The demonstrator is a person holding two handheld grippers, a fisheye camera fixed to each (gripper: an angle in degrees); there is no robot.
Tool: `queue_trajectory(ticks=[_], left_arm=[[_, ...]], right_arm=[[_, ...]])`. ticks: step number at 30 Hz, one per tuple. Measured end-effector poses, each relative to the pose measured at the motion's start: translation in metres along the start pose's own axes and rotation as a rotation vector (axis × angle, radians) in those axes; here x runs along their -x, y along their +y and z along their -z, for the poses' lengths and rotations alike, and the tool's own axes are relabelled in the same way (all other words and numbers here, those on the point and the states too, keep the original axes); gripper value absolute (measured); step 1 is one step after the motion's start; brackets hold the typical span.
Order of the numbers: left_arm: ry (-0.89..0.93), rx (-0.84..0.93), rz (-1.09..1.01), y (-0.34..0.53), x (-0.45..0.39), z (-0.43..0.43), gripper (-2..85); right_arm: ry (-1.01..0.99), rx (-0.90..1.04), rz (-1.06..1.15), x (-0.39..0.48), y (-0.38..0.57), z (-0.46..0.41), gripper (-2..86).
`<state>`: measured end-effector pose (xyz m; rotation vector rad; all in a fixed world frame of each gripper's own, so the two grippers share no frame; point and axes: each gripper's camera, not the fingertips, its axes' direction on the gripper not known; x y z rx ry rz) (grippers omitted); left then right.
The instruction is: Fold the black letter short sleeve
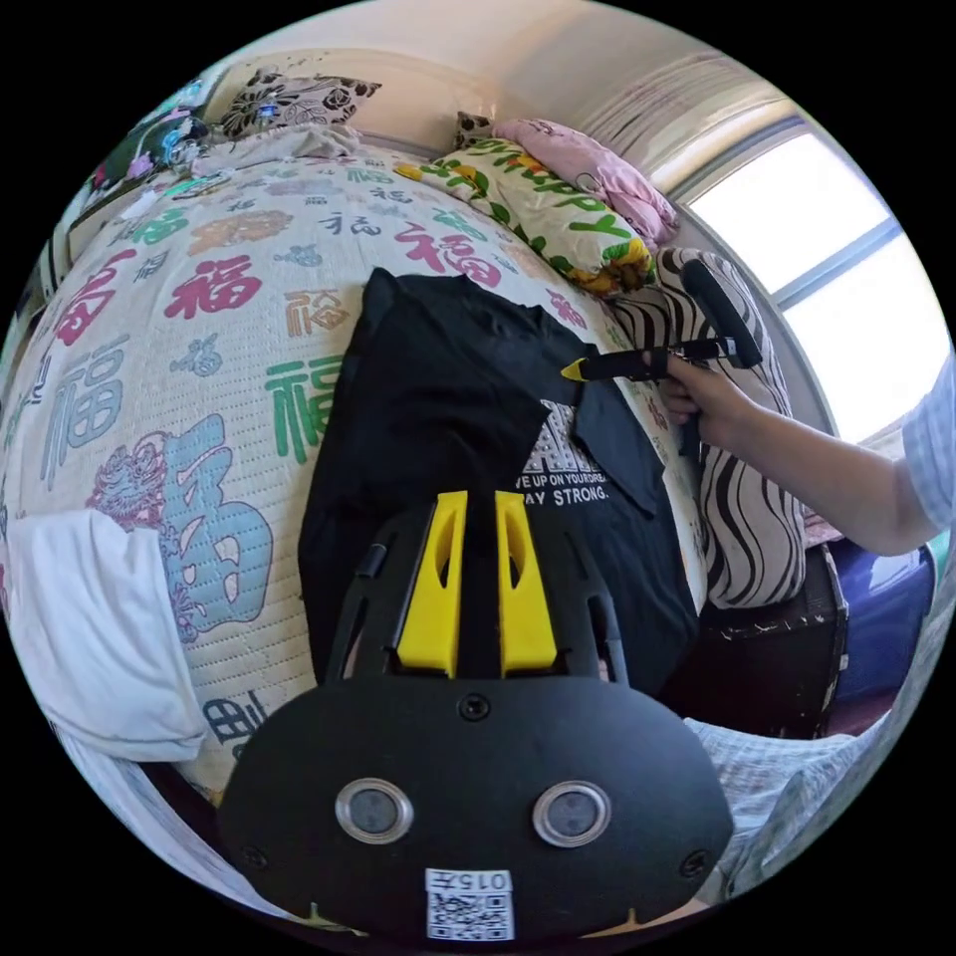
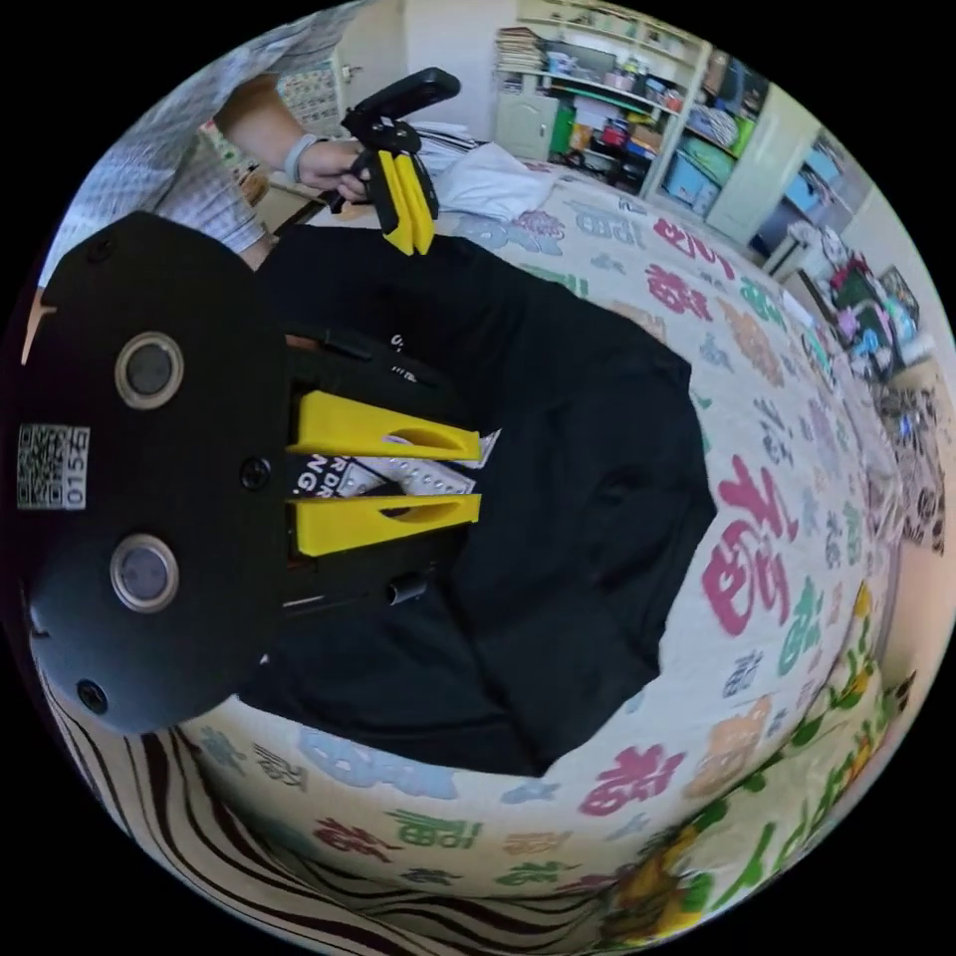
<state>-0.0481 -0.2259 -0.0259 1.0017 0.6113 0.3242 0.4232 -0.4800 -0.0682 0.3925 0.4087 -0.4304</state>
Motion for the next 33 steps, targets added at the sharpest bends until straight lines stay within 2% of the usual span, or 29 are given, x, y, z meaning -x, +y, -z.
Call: queue_trajectory(ticks=[4, 6, 7, 11, 14, 16, 18, 21, 23, 26, 29, 33], left_arm=[[0.009, 0.107, -0.012, -0.014, 0.000, -0.041, 4.8], [-0.039, 0.200, -0.058, -0.014, -0.009, -0.064, 1.0], [-0.054, 0.201, -0.064, -0.013, -0.011, -0.066, 0.6], [-0.110, 0.213, -0.084, -0.018, -0.021, -0.075, -0.6], [-0.056, 0.264, -0.080, -0.035, -0.020, -0.078, -0.2], [-0.001, 0.204, -0.081, -0.046, -0.016, -0.066, 0.9], [-0.062, 0.072, 0.016, -0.058, 0.000, -0.043, 3.7], [-0.045, -0.024, 0.169, -0.068, 0.028, -0.038, 5.6], [-0.080, 0.009, 0.179, -0.075, 0.033, -0.054, 5.5], [-0.112, 0.077, 0.179, -0.077, 0.035, -0.083, 3.8], [-0.134, 0.045, 0.172, -0.076, 0.033, -0.093, 1.4], [-0.160, 0.065, 0.151, -0.087, 0.020, -0.104, 0.3]], right_arm=[[-0.086, 0.108, 0.174, 0.022, -0.026, -0.021, 3.4], [0.007, 0.214, 0.241, 0.028, -0.024, -0.043, 0.8], [0.018, 0.191, 0.260, 0.028, -0.022, -0.042, 0.1], [0.023, 0.150, 0.222, 0.009, -0.013, -0.025, -0.7], [-0.039, 0.158, 0.181, -0.008, -0.015, -0.007, -0.1], [-0.063, 0.101, 0.173, -0.015, -0.024, 0.011, 1.6], [-0.138, 0.030, 0.196, -0.019, -0.049, 0.031, 6.6], [-0.227, 0.064, 0.237, -0.015, -0.089, 0.029, 8.4], [-0.239, 0.109, 0.256, -0.010, -0.107, 0.020, 8.2], [-0.209, 0.218, 0.315, -0.002, -0.121, 0.006, 3.4], [-0.174, 0.213, 0.338, -0.010, -0.122, 0.014, 0.8], [-0.225, 0.180, 0.302, -0.022, -0.111, 0.028, 1.3]])
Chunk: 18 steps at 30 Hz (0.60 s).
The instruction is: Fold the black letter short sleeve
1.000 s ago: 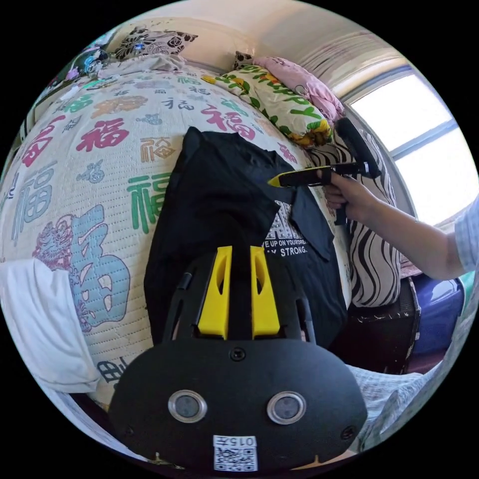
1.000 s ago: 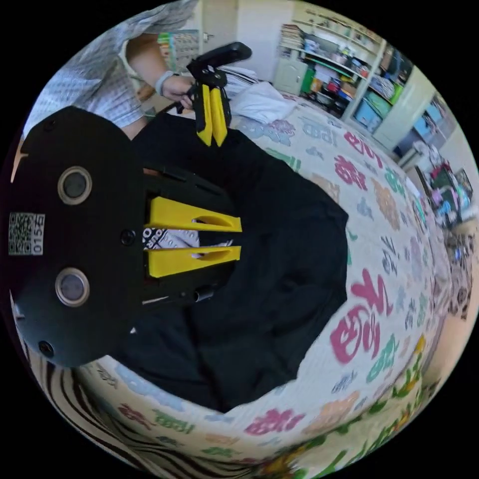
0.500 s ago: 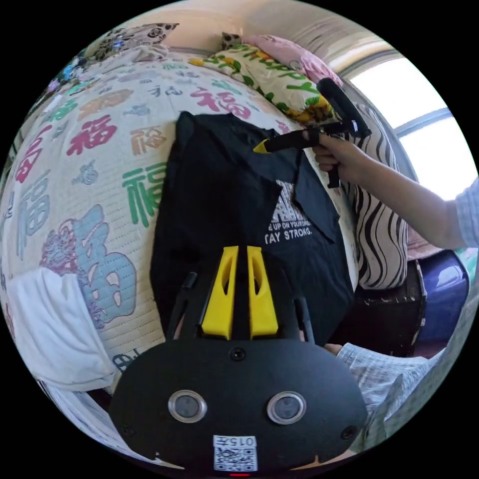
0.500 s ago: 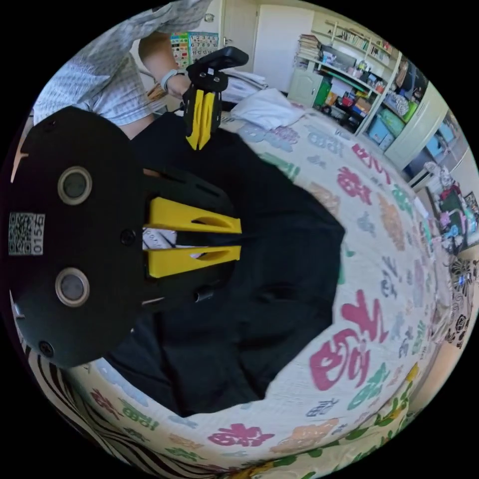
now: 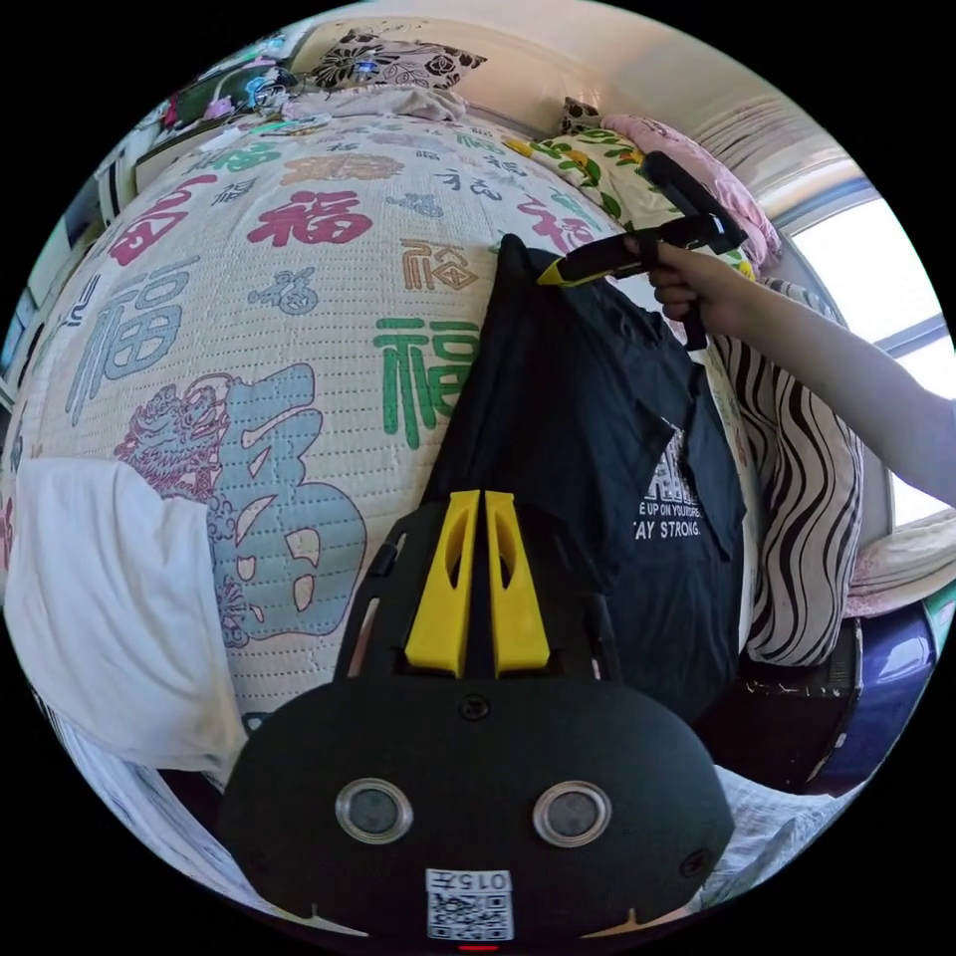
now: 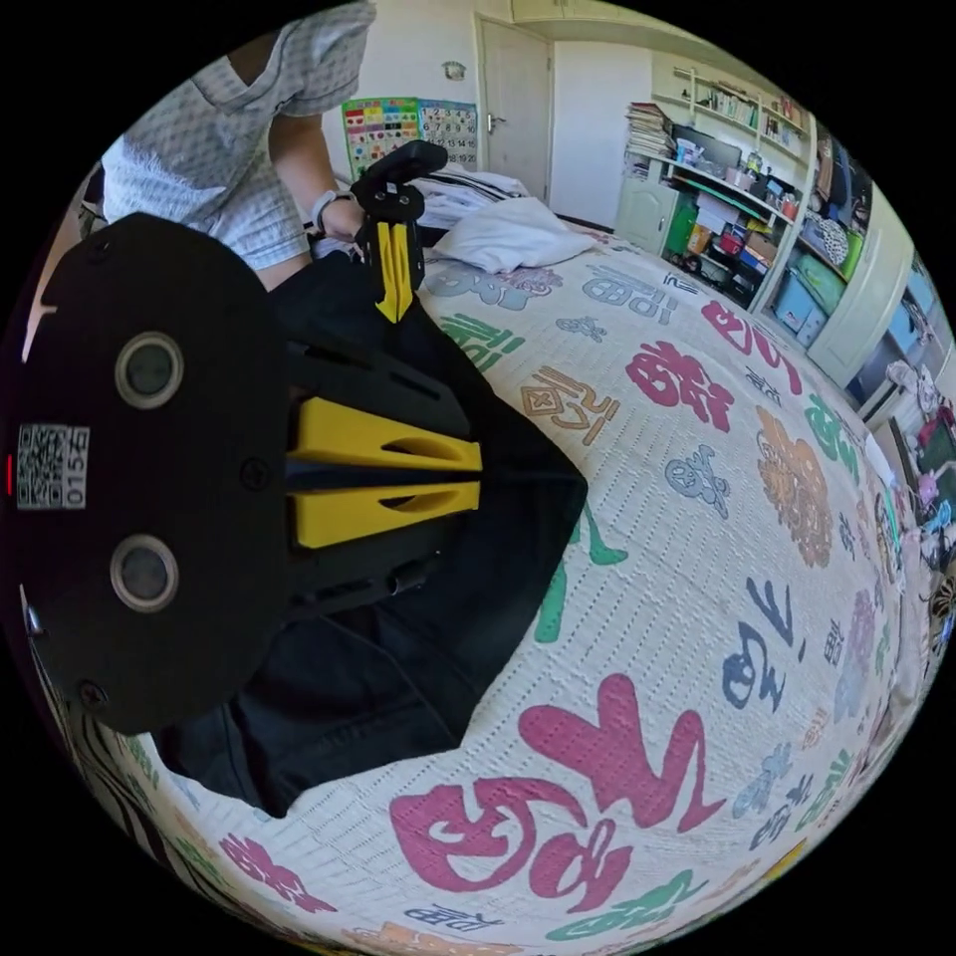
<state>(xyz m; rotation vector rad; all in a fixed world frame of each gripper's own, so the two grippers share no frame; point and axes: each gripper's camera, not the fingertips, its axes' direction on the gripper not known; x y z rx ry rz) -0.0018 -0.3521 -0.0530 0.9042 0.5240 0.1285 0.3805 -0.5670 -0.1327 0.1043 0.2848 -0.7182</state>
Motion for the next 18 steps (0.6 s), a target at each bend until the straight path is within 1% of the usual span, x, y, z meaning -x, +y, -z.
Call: queue_trajectory(ticks=[2, 4, 6, 7, 8, 9, 12, 13, 15, 16, 18], left_arm=[[-0.003, -0.011, -0.032, -0.003, -0.012, 0.003, 0.4], [0.032, -0.025, -0.090, -0.003, -0.028, 0.005, 0.5], [0.093, 0.045, -0.154, 0.000, -0.049, -0.007, 0.6], [0.090, 0.074, -0.170, 0.002, -0.054, -0.013, 0.6], [0.049, 0.140, -0.189, 0.007, -0.061, -0.026, 0.6], [0.007, 0.195, -0.199, 0.011, -0.066, -0.037, 0.6], [0.060, 0.209, -0.226, 0.004, -0.073, -0.034, 1.3], [0.064, 0.202, -0.235, -0.001, -0.075, -0.031, 1.5], [0.082, 0.120, -0.301, -0.038, -0.080, -0.018, 4.2], [0.085, 0.101, -0.326, -0.051, -0.082, -0.016, 5.1], [0.082, 0.053, -0.413, -0.112, -0.093, -0.019, 8.2]], right_arm=[[-0.011, -0.039, -0.009, 0.005, 0.015, 0.010, 1.1], [-0.011, -0.045, 0.019, 0.013, 0.035, 0.016, 0.7], [0.099, 0.027, 0.066, 0.024, 0.058, 0.009, 0.1], [0.139, 0.048, 0.080, 0.026, 0.064, 0.006, 0.0], [0.238, 0.080, 0.080, 0.027, 0.074, 0.000, -0.3], [0.283, 0.081, 0.082, 0.027, 0.083, 0.000, -0.4], [0.197, -0.009, 0.034, 0.015, 0.109, 0.030, -0.1], [0.184, -0.036, 0.022, 0.010, 0.116, 0.039, 0.0], [0.214, -0.112, -0.043, -0.014, 0.148, 0.072, 2.1], [0.236, -0.118, -0.063, -0.021, 0.155, 0.079, 3.2], [0.318, -0.092, -0.131, -0.047, 0.181, 0.098, 6.9]])
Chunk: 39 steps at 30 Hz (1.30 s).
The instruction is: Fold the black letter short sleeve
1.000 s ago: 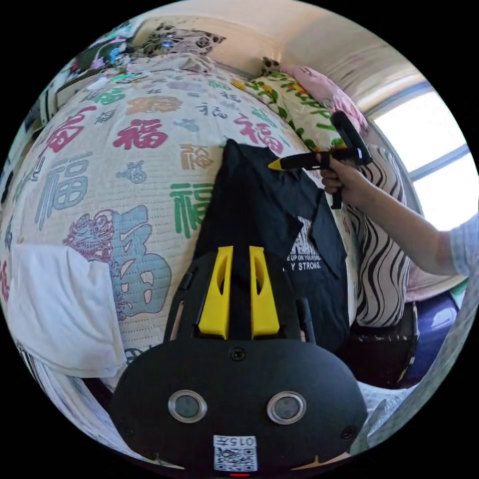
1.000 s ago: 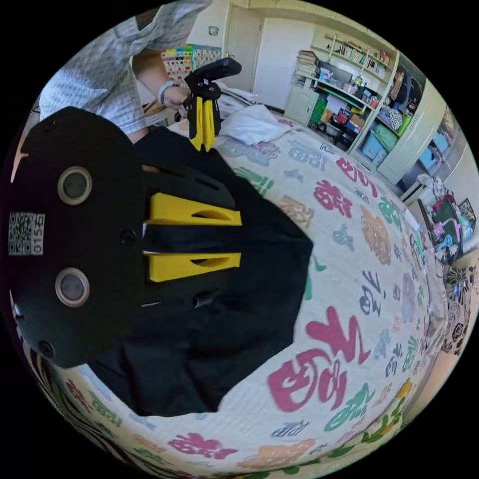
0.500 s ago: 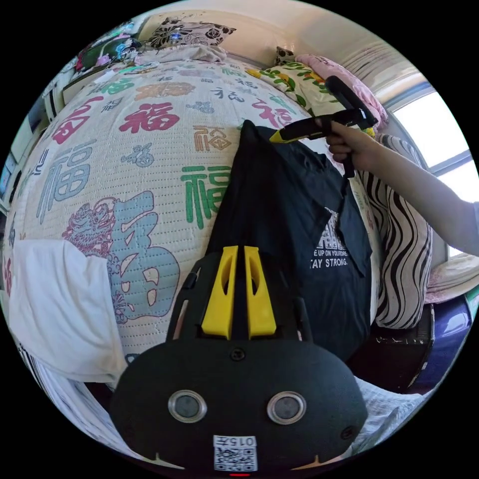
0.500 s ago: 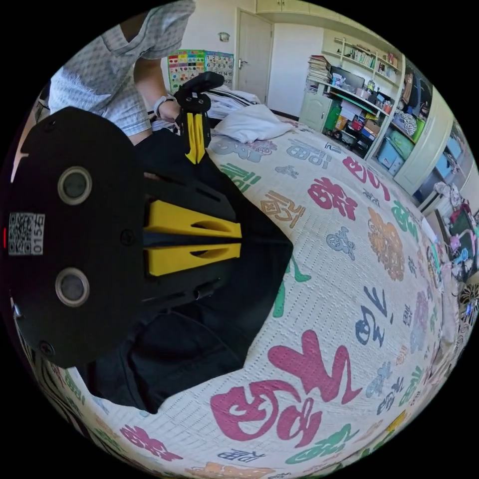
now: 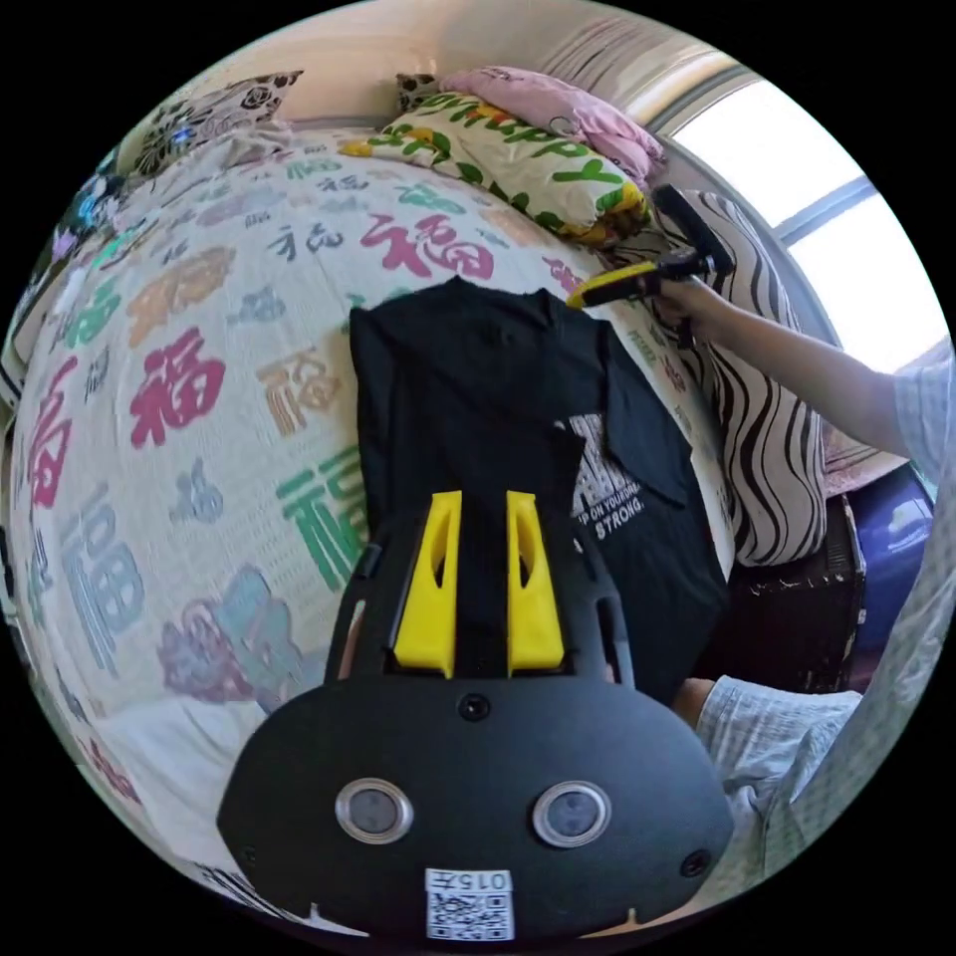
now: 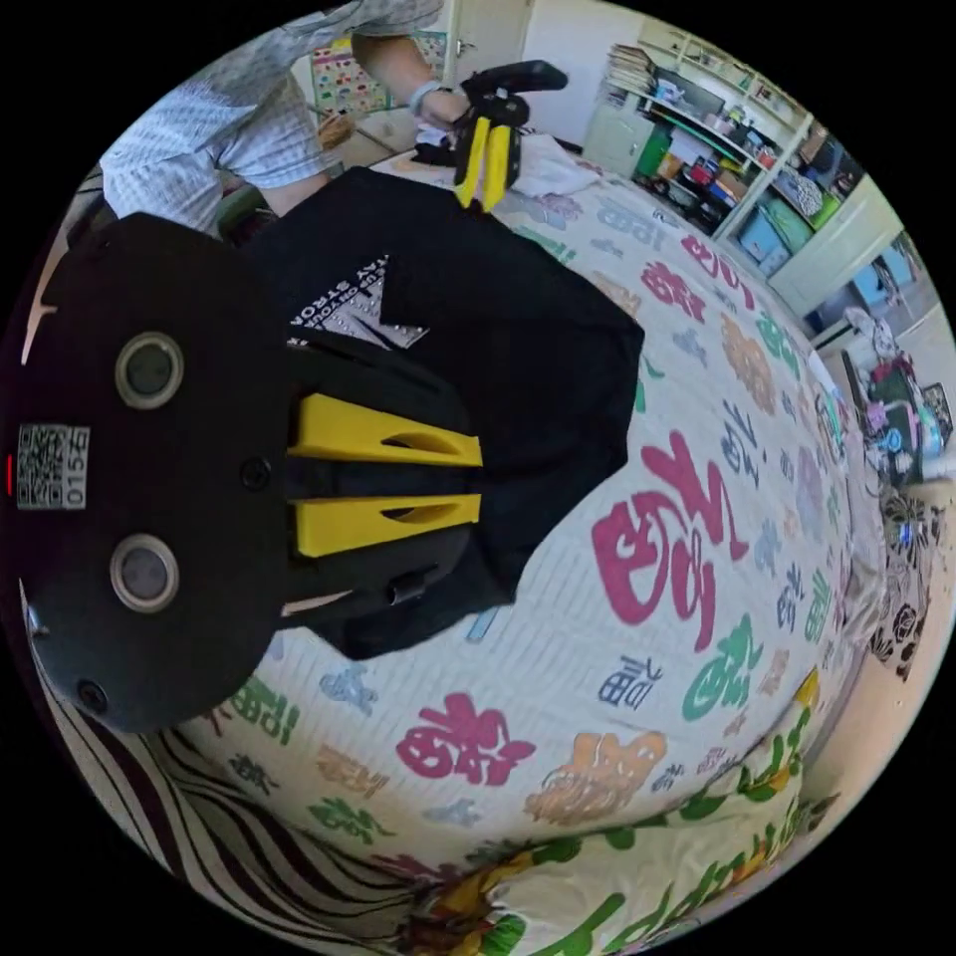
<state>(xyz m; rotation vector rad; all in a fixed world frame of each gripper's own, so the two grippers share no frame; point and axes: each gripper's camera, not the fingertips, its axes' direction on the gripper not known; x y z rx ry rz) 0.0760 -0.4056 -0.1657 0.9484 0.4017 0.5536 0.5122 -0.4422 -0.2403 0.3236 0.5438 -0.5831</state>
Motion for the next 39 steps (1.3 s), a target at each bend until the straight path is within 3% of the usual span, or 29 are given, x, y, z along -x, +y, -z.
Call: queue_trajectory(ticks=[4, 6, 8, 11, 19, 25, 30, 39], left_arm=[[0.027, -0.002, -0.068, -0.093, 0.019, -0.025, 9.3], [0.066, 0.091, -0.074, -0.137, 0.021, -0.057, 9.5], [-0.022, 0.210, -0.122, -0.156, 0.011, -0.083, 9.8], [-0.114, 0.369, -0.191, -0.164, -0.005, -0.118, 9.9], [-0.200, 0.395, -0.264, -0.145, -0.049, -0.118, 1.2], [-0.207, 0.202, -0.338, -0.071, -0.109, -0.049, 0.0], [-0.128, 0.082, -0.401, 0.049, -0.173, 0.015, -0.1], [0.012, 0.230, -0.320, 0.276, -0.252, 0.001, -0.5]], right_arm=[[0.093, 0.058, -0.087, -0.037, 0.022, -0.004, 8.2], [0.038, 0.098, -0.148, -0.055, 0.033, -0.013, 8.4], [0.014, 0.125, -0.167, -0.062, 0.041, -0.020, 8.4], [-0.005, 0.127, -0.183, -0.067, 0.054, -0.024, 7.4], [-0.003, 0.138, -0.109, -0.058, 0.098, -0.011, -0.3], [-0.036, -0.036, -0.040, -0.030, 0.187, 0.041, -0.8], [-0.146, -0.152, 0.021, 0.025, 0.305, 0.086, -0.9], [-0.330, -0.002, 0.047, 0.163, 0.504, 0.037, -0.8]])
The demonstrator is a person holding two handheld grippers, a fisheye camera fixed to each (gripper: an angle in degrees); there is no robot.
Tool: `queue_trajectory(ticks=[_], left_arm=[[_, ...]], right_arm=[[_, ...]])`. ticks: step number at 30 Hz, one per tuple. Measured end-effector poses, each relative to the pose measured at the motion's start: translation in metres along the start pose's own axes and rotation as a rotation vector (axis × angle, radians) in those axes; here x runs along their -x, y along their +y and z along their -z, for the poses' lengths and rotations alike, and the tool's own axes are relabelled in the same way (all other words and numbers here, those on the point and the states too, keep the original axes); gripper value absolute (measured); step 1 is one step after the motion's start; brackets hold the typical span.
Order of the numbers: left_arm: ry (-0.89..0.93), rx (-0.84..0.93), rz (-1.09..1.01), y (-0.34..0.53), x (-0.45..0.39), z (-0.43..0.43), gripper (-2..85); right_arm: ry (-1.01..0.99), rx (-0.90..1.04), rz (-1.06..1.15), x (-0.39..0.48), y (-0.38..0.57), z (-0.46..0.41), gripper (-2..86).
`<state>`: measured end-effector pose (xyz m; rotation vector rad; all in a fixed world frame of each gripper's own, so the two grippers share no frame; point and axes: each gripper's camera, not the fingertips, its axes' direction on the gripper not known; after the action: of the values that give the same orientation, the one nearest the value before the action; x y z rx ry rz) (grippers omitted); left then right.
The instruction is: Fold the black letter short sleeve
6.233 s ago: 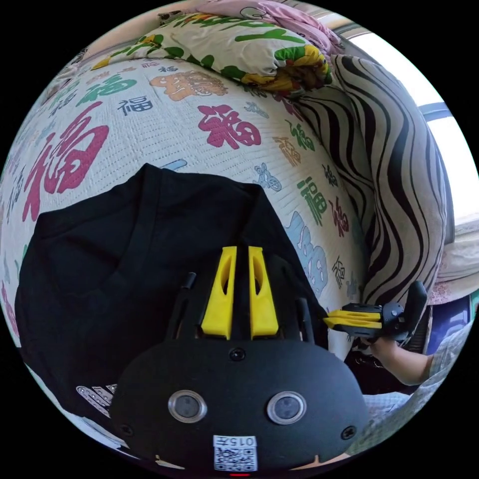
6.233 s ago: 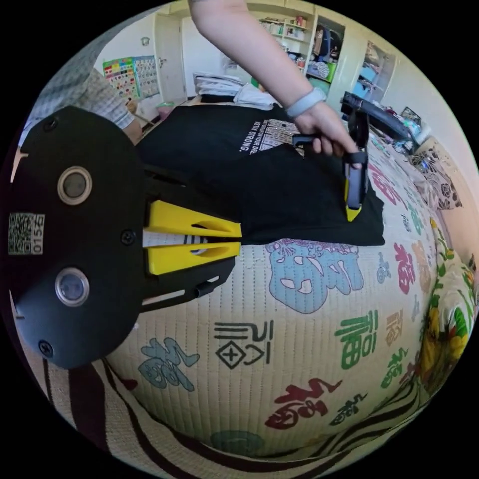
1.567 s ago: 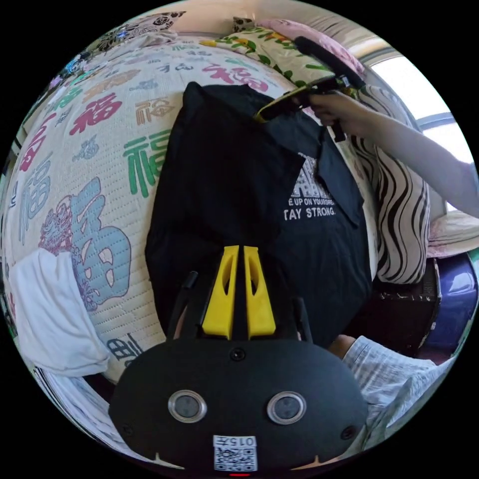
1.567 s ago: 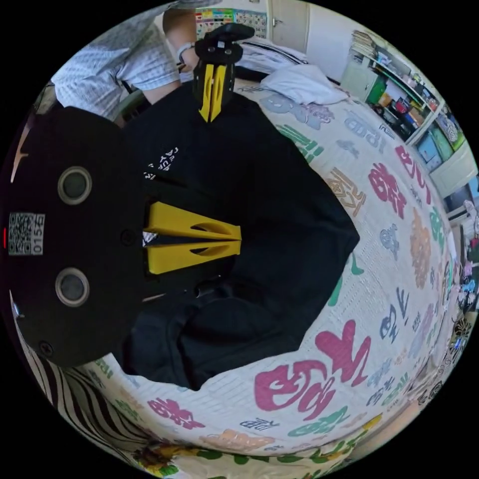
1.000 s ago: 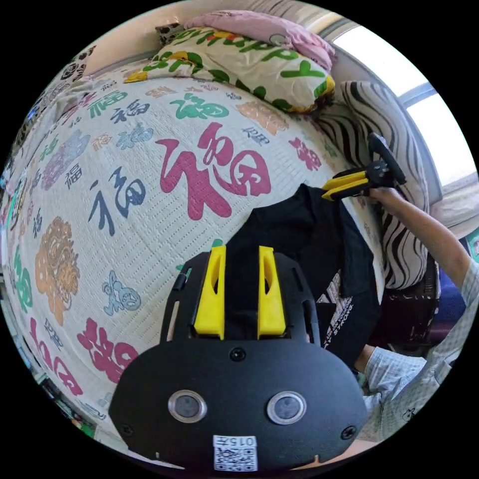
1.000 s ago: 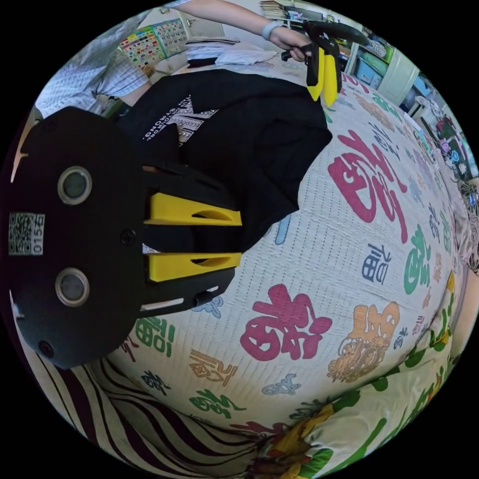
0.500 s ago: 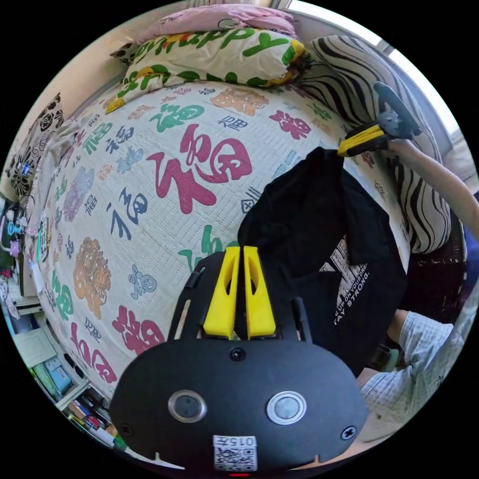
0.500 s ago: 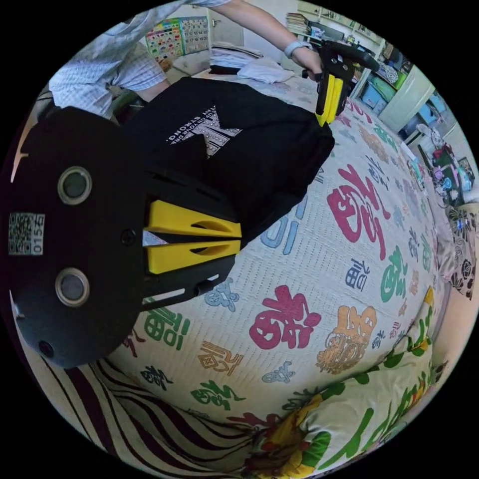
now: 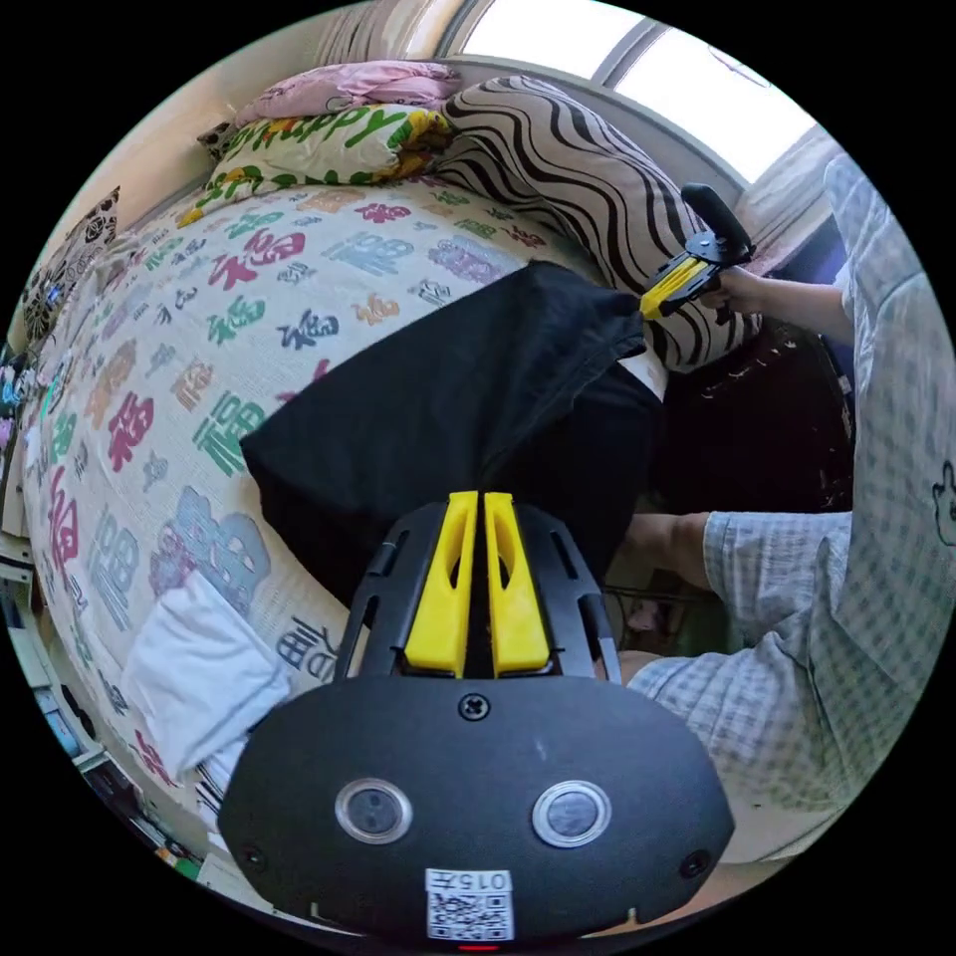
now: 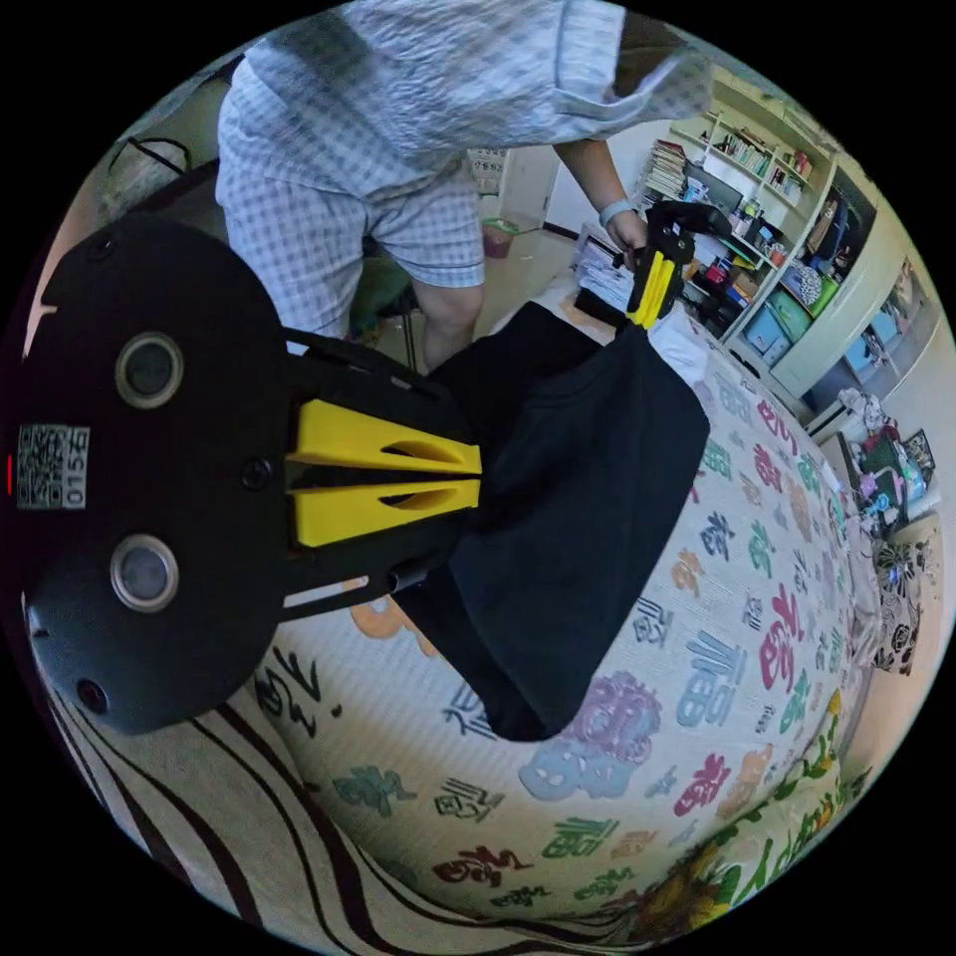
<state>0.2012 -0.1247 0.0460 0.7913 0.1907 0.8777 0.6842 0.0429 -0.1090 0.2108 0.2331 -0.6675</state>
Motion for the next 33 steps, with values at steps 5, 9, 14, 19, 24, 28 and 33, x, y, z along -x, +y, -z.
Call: queue_trajectory(ticks=[5, 9, 14, 19, 24, 28, 33], left_arm=[[0.118, 0.065, 0.062, 0.067, -0.042, -0.041, -0.5], [0.044, 0.068, 0.045, 0.102, -0.076, -0.062, -0.4], [-0.009, 0.064, 0.022, 0.130, -0.094, -0.084, 0.0], [-0.057, 0.034, -0.030, 0.157, -0.114, -0.087, 0.9], [-0.116, 0.016, -0.074, 0.191, -0.137, -0.082, 2.5], [-0.088, -0.029, 0.078, 0.215, -0.137, -0.067, 2.5], [-0.038, -0.266, 0.271, 0.237, -0.142, -0.048, 5.8]], right_arm=[[-0.061, 0.168, -0.045, 0.026, 0.070, -0.074, -0.9], [0.023, 0.226, 0.047, 0.041, 0.101, -0.102, -0.8], [0.087, 0.229, 0.075, 0.044, 0.130, -0.127, -0.7], [0.123, 0.239, 0.032, 0.046, 0.163, -0.146, -0.5], [0.185, 0.167, -0.033, 0.057, 0.207, -0.148, -0.6], [0.208, 0.013, -0.162, 0.065, 0.230, -0.132, -0.5], [0.208, -0.197, -0.206, 0.080, 0.244, -0.121, -0.5]])
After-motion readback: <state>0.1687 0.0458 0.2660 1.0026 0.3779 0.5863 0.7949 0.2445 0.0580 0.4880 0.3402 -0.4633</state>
